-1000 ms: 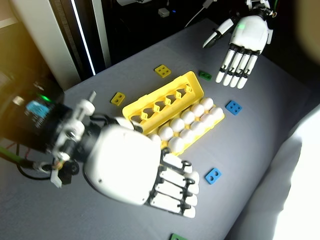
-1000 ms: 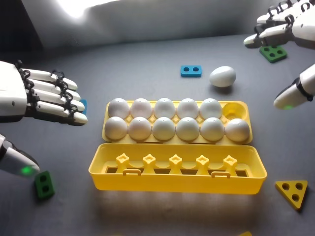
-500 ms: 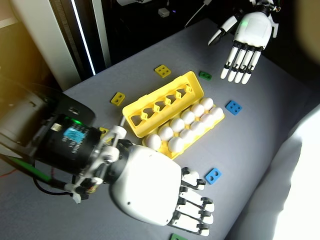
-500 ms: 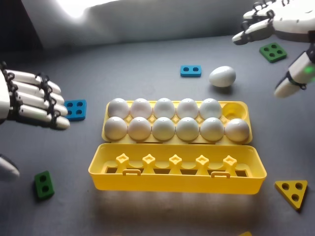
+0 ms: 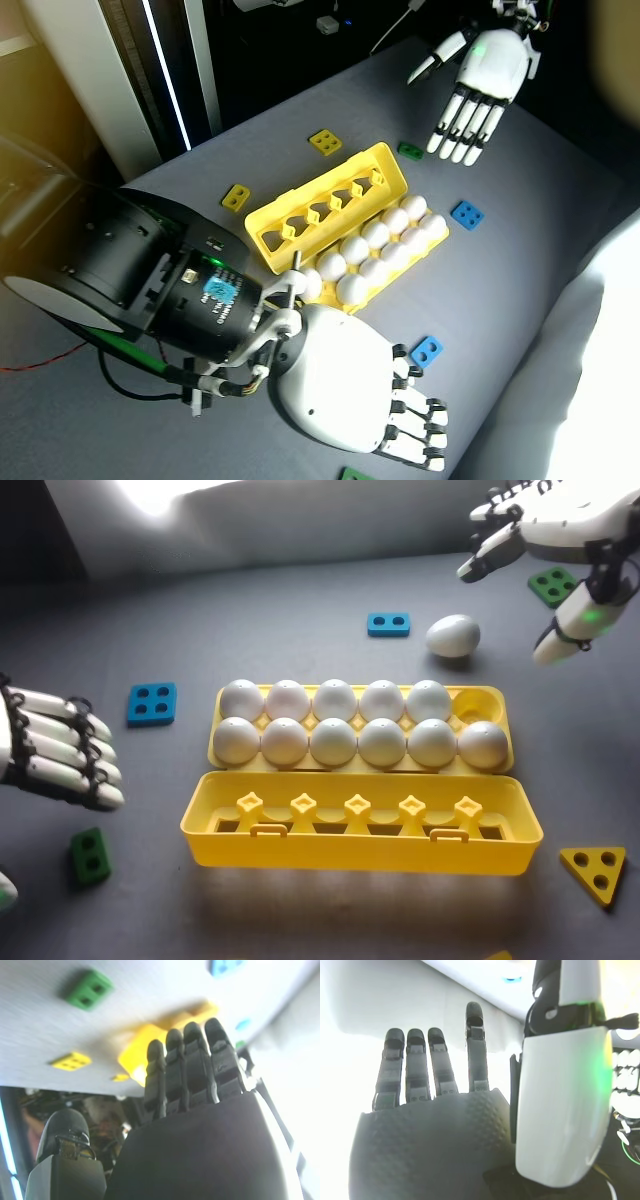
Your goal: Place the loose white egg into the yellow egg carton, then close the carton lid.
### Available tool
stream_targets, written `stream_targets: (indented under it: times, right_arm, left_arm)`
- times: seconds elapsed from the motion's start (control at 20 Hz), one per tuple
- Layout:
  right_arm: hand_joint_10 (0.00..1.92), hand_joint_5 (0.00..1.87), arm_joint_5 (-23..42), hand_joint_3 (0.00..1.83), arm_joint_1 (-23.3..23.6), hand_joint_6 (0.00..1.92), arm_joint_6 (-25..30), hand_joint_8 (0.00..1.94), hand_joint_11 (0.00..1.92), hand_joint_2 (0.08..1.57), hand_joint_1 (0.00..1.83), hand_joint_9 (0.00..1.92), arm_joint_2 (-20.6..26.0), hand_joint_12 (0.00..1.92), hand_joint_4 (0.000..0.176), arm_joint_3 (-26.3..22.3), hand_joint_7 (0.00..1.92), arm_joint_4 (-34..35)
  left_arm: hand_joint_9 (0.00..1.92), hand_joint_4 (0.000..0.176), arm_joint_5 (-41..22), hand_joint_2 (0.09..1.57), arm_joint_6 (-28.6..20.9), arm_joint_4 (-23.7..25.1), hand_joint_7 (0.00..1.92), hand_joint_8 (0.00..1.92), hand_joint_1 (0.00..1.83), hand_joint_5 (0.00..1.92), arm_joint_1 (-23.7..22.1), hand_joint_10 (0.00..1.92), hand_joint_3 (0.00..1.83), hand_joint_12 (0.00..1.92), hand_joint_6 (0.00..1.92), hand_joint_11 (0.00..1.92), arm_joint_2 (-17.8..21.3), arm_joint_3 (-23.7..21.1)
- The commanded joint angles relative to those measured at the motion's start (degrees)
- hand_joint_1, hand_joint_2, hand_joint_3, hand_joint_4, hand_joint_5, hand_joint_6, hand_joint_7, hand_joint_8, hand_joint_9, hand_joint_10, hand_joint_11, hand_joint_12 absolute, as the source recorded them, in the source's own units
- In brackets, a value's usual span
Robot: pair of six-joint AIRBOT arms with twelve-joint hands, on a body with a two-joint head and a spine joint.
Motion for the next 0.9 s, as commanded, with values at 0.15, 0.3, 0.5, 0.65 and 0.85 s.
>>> stream_targets:
  times: [0.15, 0.3, 0.5, 0.65, 0.85]
  right_arm:
    - [0.0, 0.56, 5.38, 0.0, 0.95, 0.01, 0.11, 0.0, 0.0, 0.77, 1.01, 0.02, -2.41, 0.06, 0.176, 3.93, 0.0, 0.12]
    - [0.0, 0.57, 5.39, 0.0, 0.94, 0.01, 1.47, 0.0, 0.0, 0.77, 0.95, 0.04, -4.55, 0.15, 0.176, 6.44, 0.0, 0.13]
    - [0.01, 0.68, 5.43, 0.0, 0.9, 0.02, 2.77, 0.0, 0.0, 0.77, 0.94, 0.06, -6.37, 0.14, 0.172, 8.41, 0.0, 0.14]
    - [0.0, 0.75, 5.51, 0.0, 0.4, 0.0, 2.86, 0.0, 0.0, 0.78, 0.97, 0.06, -7.58, 0.15, 0.151, 9.61, 0.0, 0.15]
    - [0.0, 0.74, 6.16, 0.0, 0.02, 0.0, 2.9, 0.0, 0.0, 0.79, 0.95, 0.01, -8.74, 0.04, 0.154, 10.92, 0.0, 0.15]
  left_arm:
    - [0.21, 0.0, -3.95, 1.13, 0.02, -3.47, 0.27, 0.0, 0.0, 0.26, -0.22, 0.01, 0.0, 0.32, 0.0, 0.0, 0.31, 0.07]
    - [0.2, 0.0, -4.08, 1.17, 0.01, -3.45, 0.26, 0.0, 0.0, 0.27, -0.02, 0.0, 0.01, 0.34, 0.0, 0.0, -0.31, 0.61]
    - [0.18, 0.0, -5.68, 1.17, -1.47, -2.49, 0.24, 0.0, 0.0, 0.25, 0.38, 0.0, 0.01, 0.3, 0.0, 0.0, -0.67, 0.72]
    - [0.18, 0.0, -5.59, 1.16, -1.52, -0.09, 0.24, 0.0, 0.0, 0.24, 0.35, 0.0, 0.0, 0.29, 0.0, 0.0, -0.85, 0.77]
    - [0.21, 0.0, -6.2, 1.13, -2.93, -0.02, 0.26, 0.0, 0.0, 0.25, 0.15, 0.01, 0.0, 0.38, 0.0, 0.0, -1.18, 1.33]
